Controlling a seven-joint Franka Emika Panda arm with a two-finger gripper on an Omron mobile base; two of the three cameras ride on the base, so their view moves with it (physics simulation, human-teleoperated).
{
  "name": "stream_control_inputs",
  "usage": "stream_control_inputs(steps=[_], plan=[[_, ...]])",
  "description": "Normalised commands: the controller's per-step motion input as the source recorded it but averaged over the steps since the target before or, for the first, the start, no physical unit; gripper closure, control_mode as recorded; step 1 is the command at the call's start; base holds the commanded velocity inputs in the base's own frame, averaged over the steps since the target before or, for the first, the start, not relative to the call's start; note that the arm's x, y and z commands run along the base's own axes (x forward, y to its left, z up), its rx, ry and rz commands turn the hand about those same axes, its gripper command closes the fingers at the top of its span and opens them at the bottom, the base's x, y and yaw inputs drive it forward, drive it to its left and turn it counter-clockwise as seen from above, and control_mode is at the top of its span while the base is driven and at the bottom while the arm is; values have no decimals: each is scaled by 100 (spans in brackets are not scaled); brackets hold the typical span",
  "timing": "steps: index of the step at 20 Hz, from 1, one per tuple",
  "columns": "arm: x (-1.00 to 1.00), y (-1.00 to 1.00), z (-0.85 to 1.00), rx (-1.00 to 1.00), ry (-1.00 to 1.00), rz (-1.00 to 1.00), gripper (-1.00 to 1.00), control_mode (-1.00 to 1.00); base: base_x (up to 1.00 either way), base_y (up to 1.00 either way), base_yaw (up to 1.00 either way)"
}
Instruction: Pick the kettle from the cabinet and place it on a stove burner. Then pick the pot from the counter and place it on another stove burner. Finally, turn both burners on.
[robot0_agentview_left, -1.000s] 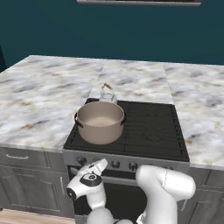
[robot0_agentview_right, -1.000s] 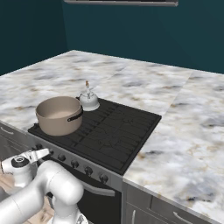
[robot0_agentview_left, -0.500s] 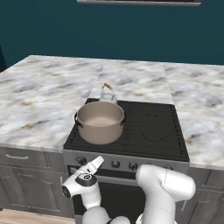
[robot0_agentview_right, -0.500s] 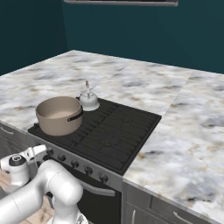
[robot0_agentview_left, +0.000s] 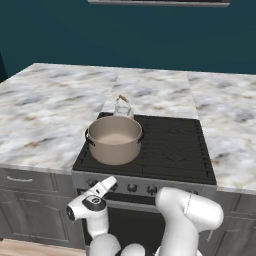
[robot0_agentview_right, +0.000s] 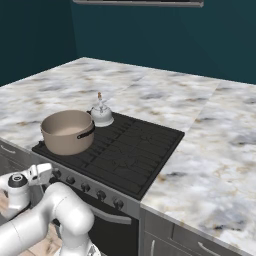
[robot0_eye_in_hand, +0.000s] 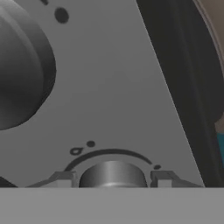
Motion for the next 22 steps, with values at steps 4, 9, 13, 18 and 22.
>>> stream_control_inputs(steps=[4,9,13,18,22], plan=[[0,0,-1,0,0,0,-100,-100,0,0,0],[-4,8,0,0,-1,0,-100,-100,0,0,0],[-18,29,0,0,-3,0,-100,-100,0,0,0],[-19,39,0,0,-2,0,-100,-100,0,0,0],[-26,36,0,0,-6,0,-100,-100,0,0,0]])
